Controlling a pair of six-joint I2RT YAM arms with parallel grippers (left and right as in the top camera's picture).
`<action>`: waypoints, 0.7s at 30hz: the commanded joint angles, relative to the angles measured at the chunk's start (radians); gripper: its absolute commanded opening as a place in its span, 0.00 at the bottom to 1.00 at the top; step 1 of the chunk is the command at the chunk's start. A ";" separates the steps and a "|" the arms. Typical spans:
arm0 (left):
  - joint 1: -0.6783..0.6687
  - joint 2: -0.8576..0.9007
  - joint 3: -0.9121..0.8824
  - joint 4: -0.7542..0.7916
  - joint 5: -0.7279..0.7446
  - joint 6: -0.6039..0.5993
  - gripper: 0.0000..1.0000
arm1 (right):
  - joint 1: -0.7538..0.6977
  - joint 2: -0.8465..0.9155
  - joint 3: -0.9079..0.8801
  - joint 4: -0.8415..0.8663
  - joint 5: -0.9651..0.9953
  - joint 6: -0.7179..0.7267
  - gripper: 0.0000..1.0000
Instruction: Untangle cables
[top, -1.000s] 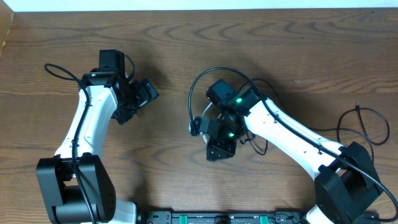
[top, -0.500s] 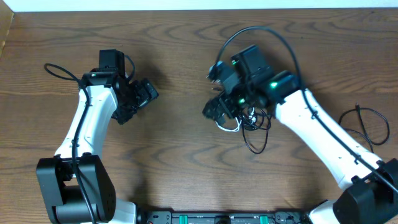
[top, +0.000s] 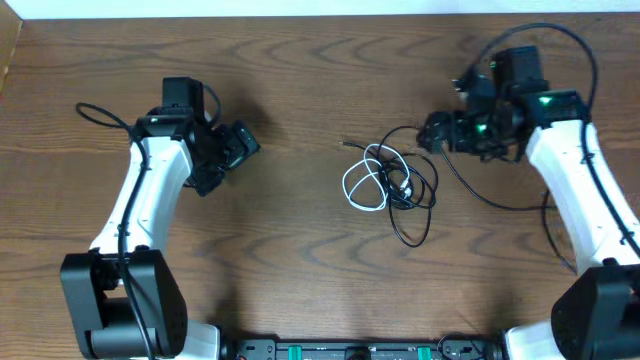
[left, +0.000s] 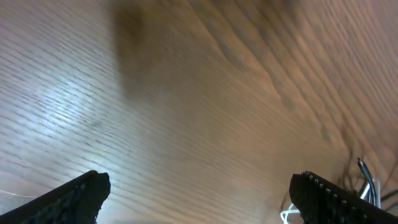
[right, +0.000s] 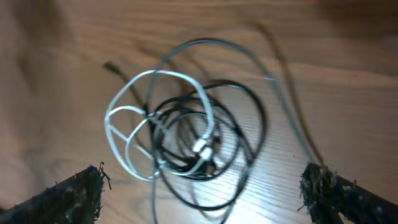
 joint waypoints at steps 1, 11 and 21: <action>-0.093 -0.017 0.105 -0.078 -0.058 -0.020 0.98 | -0.069 -0.008 0.008 -0.018 0.027 0.026 0.99; -0.512 -0.007 0.272 -0.118 -0.208 -0.124 0.98 | -0.160 -0.008 -0.028 -0.040 0.049 0.026 0.99; -0.620 0.001 0.231 0.018 -0.311 -0.251 0.32 | -0.148 -0.008 -0.028 -0.056 0.049 0.026 0.99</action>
